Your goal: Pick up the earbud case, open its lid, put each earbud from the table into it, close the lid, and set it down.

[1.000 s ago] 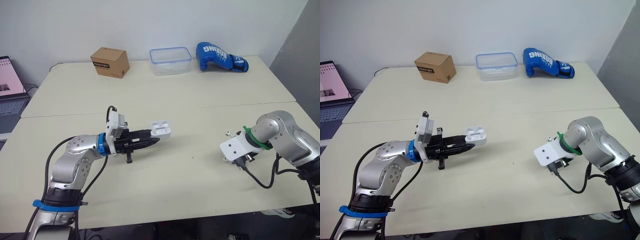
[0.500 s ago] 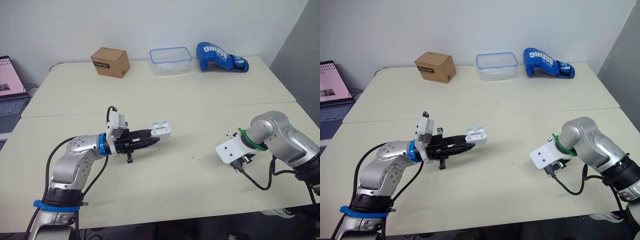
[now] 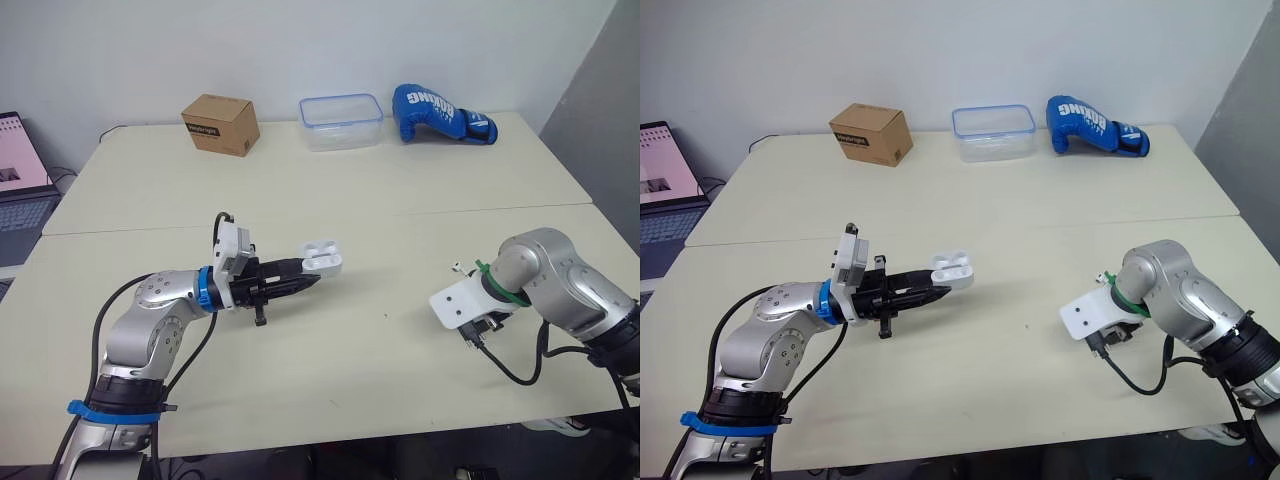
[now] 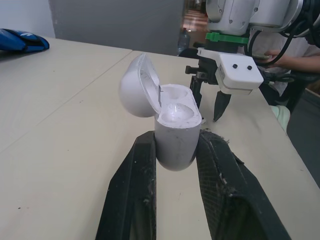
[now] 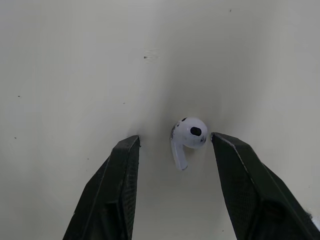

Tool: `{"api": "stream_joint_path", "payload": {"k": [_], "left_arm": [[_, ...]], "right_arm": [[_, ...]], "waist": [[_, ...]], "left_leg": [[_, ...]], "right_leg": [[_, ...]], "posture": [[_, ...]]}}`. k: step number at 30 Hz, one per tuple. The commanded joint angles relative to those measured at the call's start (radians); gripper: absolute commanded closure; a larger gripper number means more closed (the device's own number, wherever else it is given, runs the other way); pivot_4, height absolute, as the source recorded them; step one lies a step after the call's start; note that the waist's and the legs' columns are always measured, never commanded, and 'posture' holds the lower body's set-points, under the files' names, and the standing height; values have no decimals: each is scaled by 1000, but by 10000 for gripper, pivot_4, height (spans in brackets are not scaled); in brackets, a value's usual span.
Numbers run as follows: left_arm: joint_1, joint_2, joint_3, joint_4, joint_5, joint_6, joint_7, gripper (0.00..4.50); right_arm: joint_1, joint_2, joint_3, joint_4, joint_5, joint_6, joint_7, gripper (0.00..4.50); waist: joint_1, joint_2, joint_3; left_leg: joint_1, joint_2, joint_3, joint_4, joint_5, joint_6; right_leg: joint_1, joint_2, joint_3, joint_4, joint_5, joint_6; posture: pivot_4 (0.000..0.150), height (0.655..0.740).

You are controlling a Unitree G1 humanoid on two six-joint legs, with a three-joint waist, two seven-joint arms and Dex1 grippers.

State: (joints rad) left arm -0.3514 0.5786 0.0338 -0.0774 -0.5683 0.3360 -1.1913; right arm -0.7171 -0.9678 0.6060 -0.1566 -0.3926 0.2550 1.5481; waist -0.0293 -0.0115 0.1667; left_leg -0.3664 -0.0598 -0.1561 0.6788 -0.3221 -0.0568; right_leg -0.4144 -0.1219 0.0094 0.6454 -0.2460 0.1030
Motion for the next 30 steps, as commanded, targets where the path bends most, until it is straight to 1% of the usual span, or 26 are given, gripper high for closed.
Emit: {"api": "stream_joint_path", "payload": {"k": [1, 7, 14, 16, 18, 24, 30], "left_arm": [[2, 4, 3, -42, -6, -14, -4, 37247], [3, 2, 2, -43, -6, -15, -3, 37247], [5, 2, 2, -43, -5, -14, -1, 37247], [6, 2, 2, -46, -6, -13, 1, 37247], [8, 2, 3, -47, -6, -13, 2, 37247], [13, 3, 4, -53, -6, -12, 4, 37247], [18, 2, 4, -58, -8, -11, 7, 37247]], "right_arm": [[-1, 3, -3, -43, -5, 41, 66, 21689], [-6, 1, 9, -64, 1, 76, 66, 21689], [-7, 0, 12, -54, -12, 70, 65, 21689], [-6, 1, 13, -51, -16, 67, 60, 25332], [-9, 1, 16, -34, -26, 51, 55, 30212], [-16, 8, 13, -5, -39, 28, 49, 30212], [-13, 11, 14, -24, -37, 42, 62, 30212]], "waist": [[0, 0, 0], [0, 0, 0], [0, 0, 0], [0, 0, 0], [0, 0, 0], [0, 0, 0], [0, 0, 0]], "left_leg": [[0, 0, 0, 0, 0, 0], [0, 0, 0, 0, 0, 0], [0, 0, 0, 0, 0, 0], [0, 0, 0, 0, 0, 0], [0, 0, 0, 0, 0, 0], [0, 0, 0, 0, 0, 0], [0, 0, 0, 0, 0, 0]], "right_leg": [[0, 0, 0, 0, 0, 0], [0, 0, 0, 0, 0, 0], [0, 0, 0, 0, 0, 0], [0, 0, 0, 0, 0, 0], [0, 0, 0, 0, 0, 0], [0, 0, 0, 0, 0, 0], [0, 0, 0, 0, 0, 0]], "posture": [[1500, 7307], [1500, 7307], [1500, 7307], [1500, 7307], [1500, 7307], [1500, 7307], [1500, 7307]]}}
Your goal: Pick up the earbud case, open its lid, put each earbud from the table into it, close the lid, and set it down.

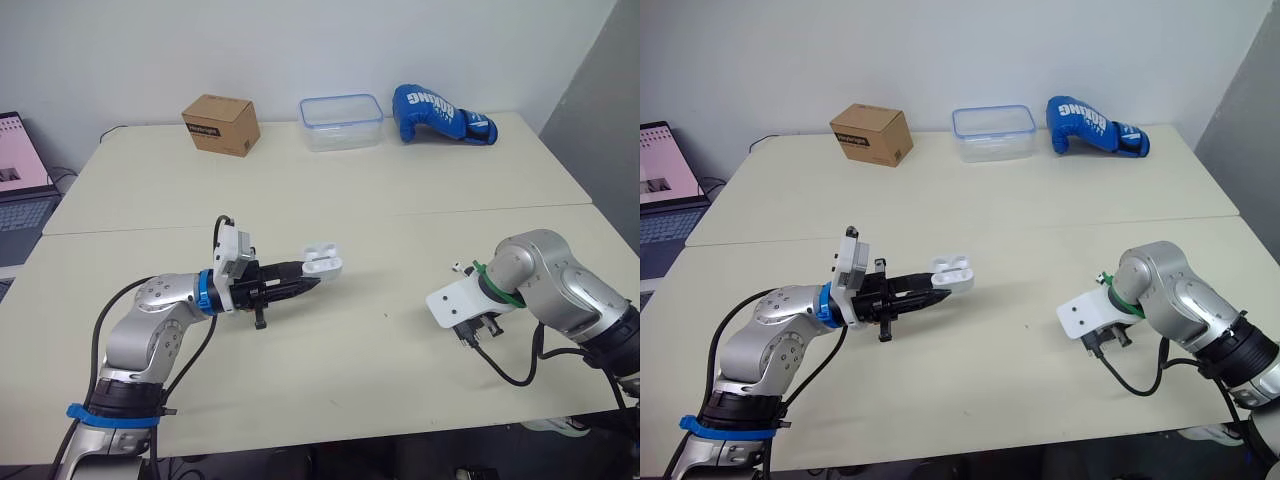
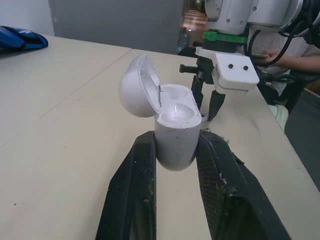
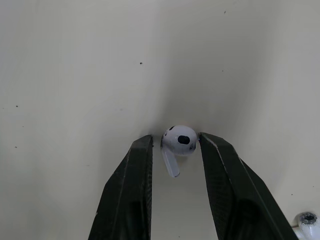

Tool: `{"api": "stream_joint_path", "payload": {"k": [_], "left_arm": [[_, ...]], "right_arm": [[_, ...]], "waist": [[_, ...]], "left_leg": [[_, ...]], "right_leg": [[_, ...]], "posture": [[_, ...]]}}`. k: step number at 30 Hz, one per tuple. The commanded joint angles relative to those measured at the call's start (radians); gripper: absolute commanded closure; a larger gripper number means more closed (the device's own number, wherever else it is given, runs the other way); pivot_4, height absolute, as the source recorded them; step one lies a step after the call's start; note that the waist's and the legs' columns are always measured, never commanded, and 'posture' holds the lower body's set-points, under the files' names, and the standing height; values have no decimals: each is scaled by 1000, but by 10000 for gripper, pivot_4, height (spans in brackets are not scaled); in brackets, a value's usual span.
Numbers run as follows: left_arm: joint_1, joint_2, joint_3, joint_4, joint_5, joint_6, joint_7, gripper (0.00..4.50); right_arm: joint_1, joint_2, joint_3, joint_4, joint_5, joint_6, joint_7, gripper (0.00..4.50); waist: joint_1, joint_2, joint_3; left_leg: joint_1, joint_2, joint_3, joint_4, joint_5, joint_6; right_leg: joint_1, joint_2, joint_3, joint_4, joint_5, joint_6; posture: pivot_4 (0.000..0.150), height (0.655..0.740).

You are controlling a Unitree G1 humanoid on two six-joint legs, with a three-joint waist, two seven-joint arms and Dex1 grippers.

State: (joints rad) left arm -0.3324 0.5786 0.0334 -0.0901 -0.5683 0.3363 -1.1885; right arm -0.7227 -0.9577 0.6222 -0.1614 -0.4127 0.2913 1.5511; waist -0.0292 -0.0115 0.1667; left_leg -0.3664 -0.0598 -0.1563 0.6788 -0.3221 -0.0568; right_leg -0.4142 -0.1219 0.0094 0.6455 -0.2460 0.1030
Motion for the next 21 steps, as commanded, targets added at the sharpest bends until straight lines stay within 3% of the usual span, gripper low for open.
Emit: {"api": "stream_joint_path", "payload": {"k": [1, 18, 21], "left_arm": [[0, 2, 5, -46, -8, -11, 4, 37247], [3, -2, 0, -50, -6, -12, 6, 37247], [4, -3, 1, -50, -6, -12, 6, 37247]], "right_arm": [[-7, 0, -2, -21, -17, 7, 60, 30212], [4, -14, 14, -70, -27, 55, 63, 30212], [6, -19, 18, -81, -25, 64, 63, 36070]], "waist": [[0, 0, 0], [0, 0, 0], [0, 0, 0]], "left_leg": [[0, 0, 0, 0, 0, 0], [0, 0, 0, 0, 0, 0], [0, 0, 0, 0, 0, 0]], "right_leg": [[0, 0, 0, 0, 0, 0], [0, 0, 0, 0, 0, 0], [0, 0, 0, 0, 0, 0]], "posture": [[1500, 7307], [1500, 7307], [1500, 7307]]}}
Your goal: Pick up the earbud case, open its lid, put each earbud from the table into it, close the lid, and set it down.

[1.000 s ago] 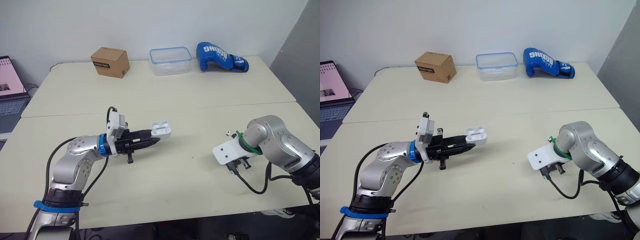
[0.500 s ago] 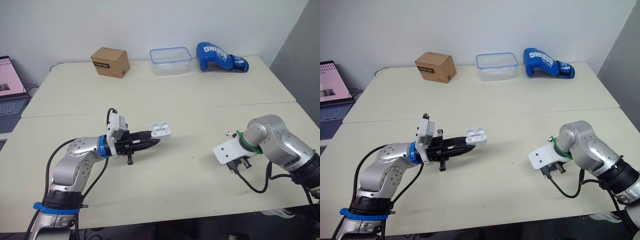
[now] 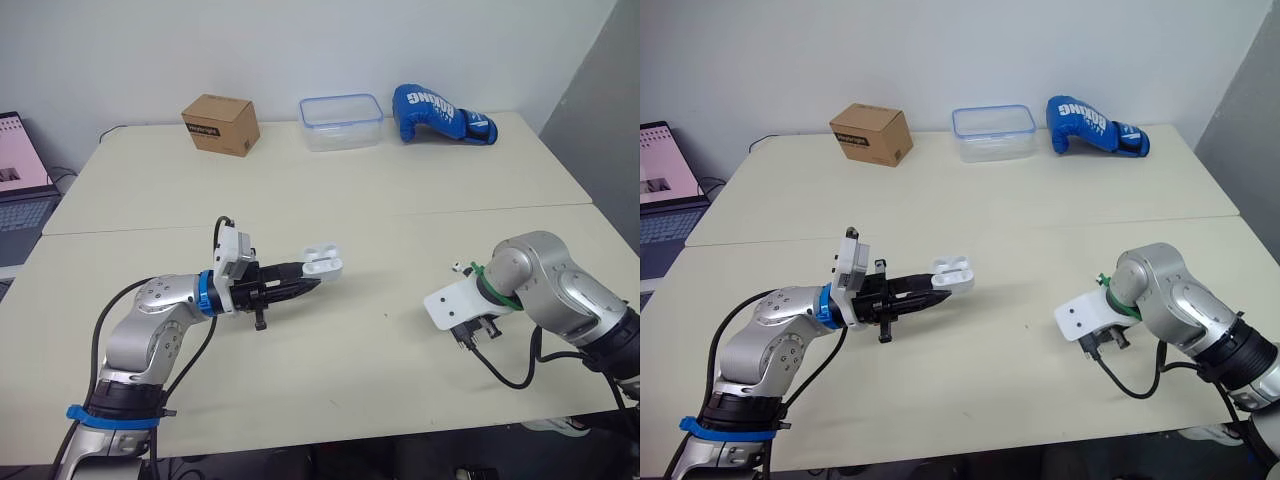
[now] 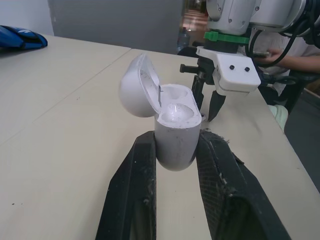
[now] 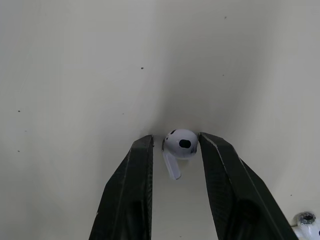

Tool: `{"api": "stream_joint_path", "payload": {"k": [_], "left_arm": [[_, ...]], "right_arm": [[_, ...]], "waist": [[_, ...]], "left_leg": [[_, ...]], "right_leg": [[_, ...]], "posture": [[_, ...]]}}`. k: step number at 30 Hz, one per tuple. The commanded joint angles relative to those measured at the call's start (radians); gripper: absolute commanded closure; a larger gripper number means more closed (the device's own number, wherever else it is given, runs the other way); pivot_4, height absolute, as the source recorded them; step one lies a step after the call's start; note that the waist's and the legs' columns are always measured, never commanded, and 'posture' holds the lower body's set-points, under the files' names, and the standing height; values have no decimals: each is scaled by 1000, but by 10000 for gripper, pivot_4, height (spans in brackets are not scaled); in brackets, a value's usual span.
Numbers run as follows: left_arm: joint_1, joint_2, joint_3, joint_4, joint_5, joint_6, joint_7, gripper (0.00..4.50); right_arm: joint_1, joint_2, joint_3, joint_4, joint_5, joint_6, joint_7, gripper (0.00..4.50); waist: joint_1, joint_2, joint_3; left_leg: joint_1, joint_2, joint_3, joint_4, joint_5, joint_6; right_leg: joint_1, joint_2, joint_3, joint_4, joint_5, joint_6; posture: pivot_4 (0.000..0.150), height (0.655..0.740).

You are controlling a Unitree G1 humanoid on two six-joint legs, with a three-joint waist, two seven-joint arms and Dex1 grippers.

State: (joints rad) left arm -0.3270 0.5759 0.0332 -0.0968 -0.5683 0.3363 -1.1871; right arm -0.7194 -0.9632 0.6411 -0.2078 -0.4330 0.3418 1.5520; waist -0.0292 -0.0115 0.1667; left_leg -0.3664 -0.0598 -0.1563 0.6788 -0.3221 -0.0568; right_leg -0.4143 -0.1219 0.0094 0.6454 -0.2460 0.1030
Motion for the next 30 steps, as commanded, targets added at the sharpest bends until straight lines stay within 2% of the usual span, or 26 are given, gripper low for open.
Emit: {"api": "stream_joint_path", "payload": {"k": [1, 2, 11, 16, 20, 23, 26, 30], "left_arm": [[-1, 0, 1, -43, -6, -12, 5, 37247], [0, -1, 1, -43, -5, -13, 4, 37247], [1, -4, 0, -39, -2, -16, 5, 37247], [-2, -18, 2, -30, 7, -26, 17, 37247], [-10, -33, 9, 0, 15, -48, 30, 37247], [-31, -52, 13, 43, 24, -68, 38, 37247], [-49, -66, 1, 79, 32, -89, 29, 37247], [-93, -85, -12, 138, 44, -109, 14, 37247]], "right_arm": [[2, -14, 0, -37, -5, 16, 62, 38795], [1, -13, 1, -36, -8, 16, 62, 41039], [-2, -21, 11, -38, -16, 18, 62, 41023], [-19, -3, -51, -48, 10, 64, 51, 41024], [-24, 45, -162, -82, 99, 230, 4, 41024], [1, 115, -282, -128, 201, 433, -48, 41024], [22, 222, -406, -175, 292, 666, -134, 41024], [33, 442, -622, -260, 429, 943, -278, 41024]], "waist": [[0, 0, 0], [0, 0, 0], [0, 0, 0], [0, 0, 0], [1, 0, 0], [2, 0, 0], [3, 0, 0], [3, 0, 0]], "left_leg": [[0, 0, 0, 0, 0, 0], [0, 0, 0, 0, 0, 0], [0, 0, 0, 0, 0, 0], [0, 0, 0, 0, 0, 0], [0, 0, 0, 0, 0, 0], [0, 0, -1, 0, 0, 0], [0, 0, -1, 0, 0, 0], [0, 0, -1, 0, 0, 0]], "right_leg": [[0, 0, 0, 0, 0, 0], [0, 0, 0, 0, 0, 0], [0, 0, 0, 0, 0, 0], [0, 0, 0, 0, 0, 0], [0, 0, 0, 0, 0, 0], [0, 0, 0, 0, 0, 0], [0, 0, 0, 0, 0, 0], [0, 0, 0, 1, 0, 0]], "posture": [[1500, 7307], [1500, 7307], [1500, 7307], [1500, 7307], [1500, 7307], [1500, 7307], [1500, 7307], [1500, 7307]]}}
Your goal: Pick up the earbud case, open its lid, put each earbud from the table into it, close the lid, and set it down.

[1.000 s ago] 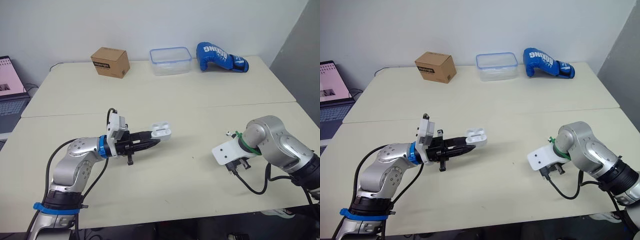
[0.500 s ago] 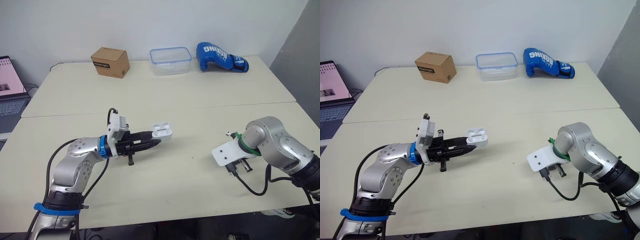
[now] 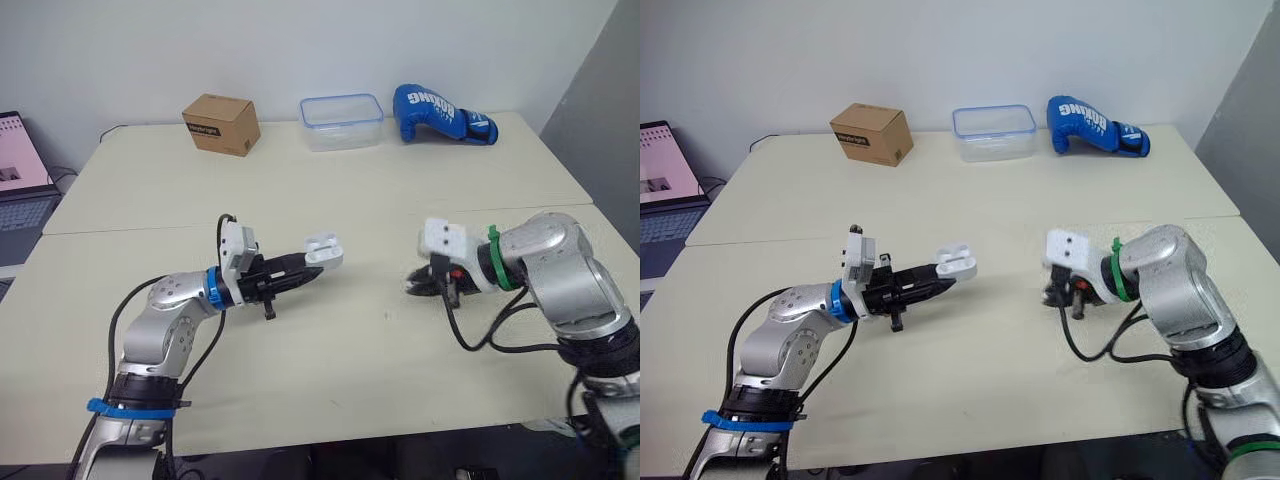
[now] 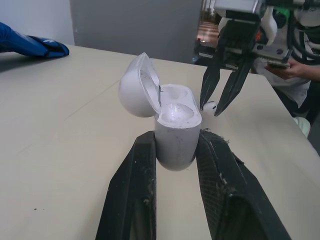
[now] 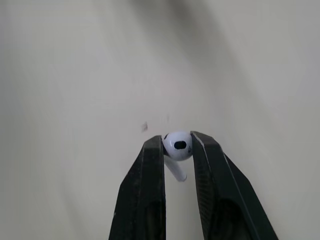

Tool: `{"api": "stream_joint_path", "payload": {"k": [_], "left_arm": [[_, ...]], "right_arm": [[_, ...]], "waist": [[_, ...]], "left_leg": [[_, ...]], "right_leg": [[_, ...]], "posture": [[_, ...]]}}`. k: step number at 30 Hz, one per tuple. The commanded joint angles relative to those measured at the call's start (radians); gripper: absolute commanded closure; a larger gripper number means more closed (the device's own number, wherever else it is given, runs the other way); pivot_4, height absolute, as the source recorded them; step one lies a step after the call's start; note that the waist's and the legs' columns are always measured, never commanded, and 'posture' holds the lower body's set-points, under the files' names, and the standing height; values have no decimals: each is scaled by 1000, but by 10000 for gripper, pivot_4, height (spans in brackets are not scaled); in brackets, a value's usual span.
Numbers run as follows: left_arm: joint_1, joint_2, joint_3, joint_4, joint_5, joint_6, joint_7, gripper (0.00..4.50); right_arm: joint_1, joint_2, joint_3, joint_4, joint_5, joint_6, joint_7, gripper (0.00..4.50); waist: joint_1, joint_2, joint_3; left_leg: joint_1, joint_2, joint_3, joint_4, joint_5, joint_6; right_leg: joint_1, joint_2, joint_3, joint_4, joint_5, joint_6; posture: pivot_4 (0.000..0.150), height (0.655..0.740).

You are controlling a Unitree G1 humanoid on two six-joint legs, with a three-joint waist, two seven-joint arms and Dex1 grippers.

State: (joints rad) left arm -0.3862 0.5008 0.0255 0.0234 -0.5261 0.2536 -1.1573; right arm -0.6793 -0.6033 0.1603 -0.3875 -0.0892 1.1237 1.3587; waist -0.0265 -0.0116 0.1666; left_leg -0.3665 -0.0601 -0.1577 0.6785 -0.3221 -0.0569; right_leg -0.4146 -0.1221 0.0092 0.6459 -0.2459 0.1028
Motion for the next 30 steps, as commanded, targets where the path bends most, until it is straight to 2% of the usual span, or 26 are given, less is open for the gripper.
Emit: {"api": "stream_joint_path", "payload": {"k": [1, 6, 9, 21, 30], "left_arm": [[-46, -13, -7, 34, 6, -32, -23, 37247], [-87, -25, -11, 97, 21, -53, -46, 37247], [-103, -32, -13, 123, 26, -64, -51, 37247], [-146, -63, -10, 166, 54, -89, -46, 37247], [-171, -108, -9, 176, 77, -125, 17, 37247]], "right_arm": [[-6, 142, -194, -109, 116, 212, -115, 41024], [-15, 426, -394, -234, 205, 317, -320, 41024], [-20, 537, -455, -283, 250, 340, -418, 41024], [-34, 666, -453, -309, 438, 379, -648, 41024], [-23, 739, -333, -276, 423, 291, -888, 41024]], "waist": [[0, 0, 0], [-2, 1, 0], [-3, 1, 0], [-8, 1, -1], [-9, 1, -1]], "left_leg": [[0, 0, 0, 0, 0, 0], [0, 0, -1, 0, 0, 0], [0, 0, -2, 0, 0, 0], [0, 0, -1, -1, 0, 0], [0, 0, -1, -1, 0, 0]], "right_leg": [[0, 0, 0, 0, 0, 0], [-1, 0, 0, 1, 0, 0], [-3, 0, 1, 2, 0, 0], [-6, 0, 4, 4, 0, 0], [-6, 0, 5, 4, 0, 0]], "posture": [[1500, 7307], [1500, 7307], [1500, 7307], [1500, 7307], [1500, 7307]]}}
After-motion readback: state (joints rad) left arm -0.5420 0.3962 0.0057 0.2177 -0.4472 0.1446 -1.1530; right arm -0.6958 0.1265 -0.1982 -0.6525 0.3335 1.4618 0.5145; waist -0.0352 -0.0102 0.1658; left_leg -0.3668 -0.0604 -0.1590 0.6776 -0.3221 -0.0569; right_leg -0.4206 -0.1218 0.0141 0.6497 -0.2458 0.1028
